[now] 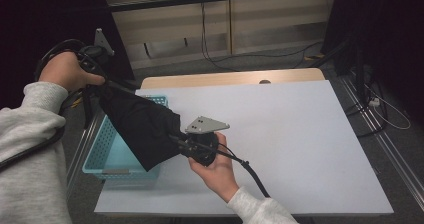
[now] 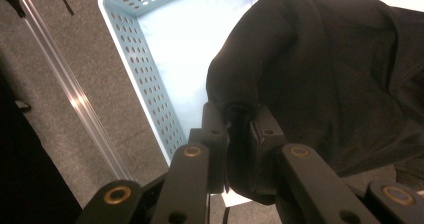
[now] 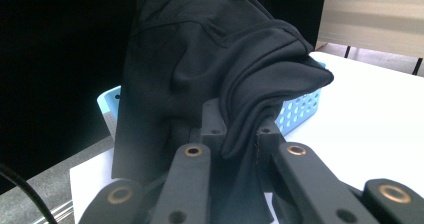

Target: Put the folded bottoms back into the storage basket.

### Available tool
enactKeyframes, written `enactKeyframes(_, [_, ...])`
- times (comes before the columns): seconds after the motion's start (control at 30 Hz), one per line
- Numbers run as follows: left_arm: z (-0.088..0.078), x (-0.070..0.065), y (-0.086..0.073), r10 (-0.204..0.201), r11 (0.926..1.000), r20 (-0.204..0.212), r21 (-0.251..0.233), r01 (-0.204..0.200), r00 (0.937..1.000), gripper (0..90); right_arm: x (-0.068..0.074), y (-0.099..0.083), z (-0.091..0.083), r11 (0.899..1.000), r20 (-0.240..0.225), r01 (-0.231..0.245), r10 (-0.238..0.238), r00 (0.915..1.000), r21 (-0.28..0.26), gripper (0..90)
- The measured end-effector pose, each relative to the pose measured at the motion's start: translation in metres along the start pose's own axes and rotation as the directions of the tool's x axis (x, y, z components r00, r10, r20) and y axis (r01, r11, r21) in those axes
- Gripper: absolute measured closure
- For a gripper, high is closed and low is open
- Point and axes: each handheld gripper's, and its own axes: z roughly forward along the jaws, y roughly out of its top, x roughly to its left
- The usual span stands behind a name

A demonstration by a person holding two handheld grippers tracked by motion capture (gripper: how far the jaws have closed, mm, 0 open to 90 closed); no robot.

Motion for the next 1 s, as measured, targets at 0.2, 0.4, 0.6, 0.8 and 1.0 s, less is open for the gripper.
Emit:
enactKeyframes(0.2, [0.004,0.011,-0.004,-0.04,0.9992,0.015,0.0,0.04,0.9991,80.4,0.007,0.004,0.006,1.0,-0.001,0.008,-0.008,1.0,0.003,81.6])
enactKeyframes(0.4, [0.012,0.02,-0.007,-0.088,0.9961,0.035,0.008,0.088,0.9955,80.5,0.012,0.001,0.011,1.0,-0.009,0.01,-0.01,0.9999,0.009,81.6])
enactKeyframes(0.6, [0.011,0.016,-0.004,-0.095,0.9955,0.031,0.003,0.094,0.995,80.6,0.014,0.001,0.011,1.0,-0.005,0.016,-0.015,0.9999,0.01,81.6])
enactKeyframes(0.8, [0.013,0.017,-0.001,-0.115,0.9934,0.033,0.005,0.115,0.9928,80.5,0.018,0.0,0.013,1.0,-0.01,0.023,-0.023,0.9997,0.013,81.6])
enactKeyframes(1.0, [0.014,0.021,-0.002,-0.127,0.9919,0.039,0.0,0.127,0.9911,80.5,0.021,-0.002,0.018,0.999,-0.017,0.03,-0.03,0.9994,0.018,81.6])
